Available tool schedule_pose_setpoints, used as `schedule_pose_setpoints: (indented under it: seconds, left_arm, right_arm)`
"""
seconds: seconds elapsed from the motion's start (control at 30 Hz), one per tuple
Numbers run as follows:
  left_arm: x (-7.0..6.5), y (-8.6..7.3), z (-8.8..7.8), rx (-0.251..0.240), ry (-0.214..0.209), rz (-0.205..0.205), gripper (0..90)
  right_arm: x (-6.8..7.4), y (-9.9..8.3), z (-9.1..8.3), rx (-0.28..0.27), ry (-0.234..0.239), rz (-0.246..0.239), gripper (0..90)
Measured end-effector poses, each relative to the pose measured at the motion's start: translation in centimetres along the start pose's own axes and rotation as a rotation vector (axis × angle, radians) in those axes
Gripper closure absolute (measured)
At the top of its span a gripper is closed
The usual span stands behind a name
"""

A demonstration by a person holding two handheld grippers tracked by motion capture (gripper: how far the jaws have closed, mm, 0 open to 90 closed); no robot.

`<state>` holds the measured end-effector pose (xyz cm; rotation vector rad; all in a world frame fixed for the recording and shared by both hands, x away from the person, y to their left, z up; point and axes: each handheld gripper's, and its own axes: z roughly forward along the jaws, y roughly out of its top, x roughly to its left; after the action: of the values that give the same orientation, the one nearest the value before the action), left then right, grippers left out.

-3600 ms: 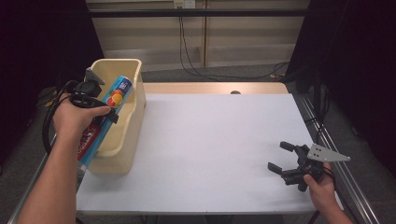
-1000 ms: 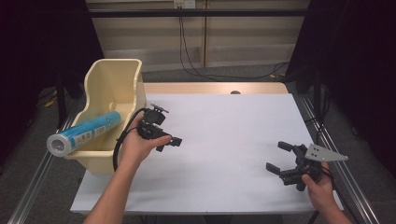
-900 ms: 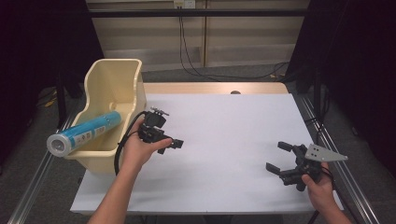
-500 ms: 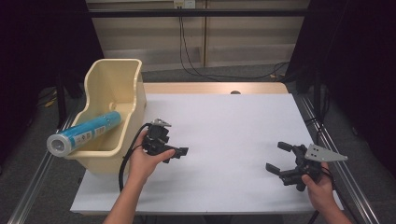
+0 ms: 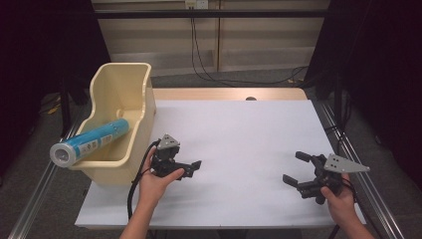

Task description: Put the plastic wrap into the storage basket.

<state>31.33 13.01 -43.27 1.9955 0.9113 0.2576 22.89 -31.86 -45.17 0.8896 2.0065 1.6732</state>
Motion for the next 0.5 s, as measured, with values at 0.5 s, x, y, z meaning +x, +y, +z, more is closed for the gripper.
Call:
schedule_pose_setpoints:
  seconds: [0.5]
  left_arm:
    - [-0.4,-1.2,-0.8,-0.185,0.030,0.067,2.6]
  right_arm:
    - [0.1,0.0,0.0,0.002,0.001,-0.004,2.1]
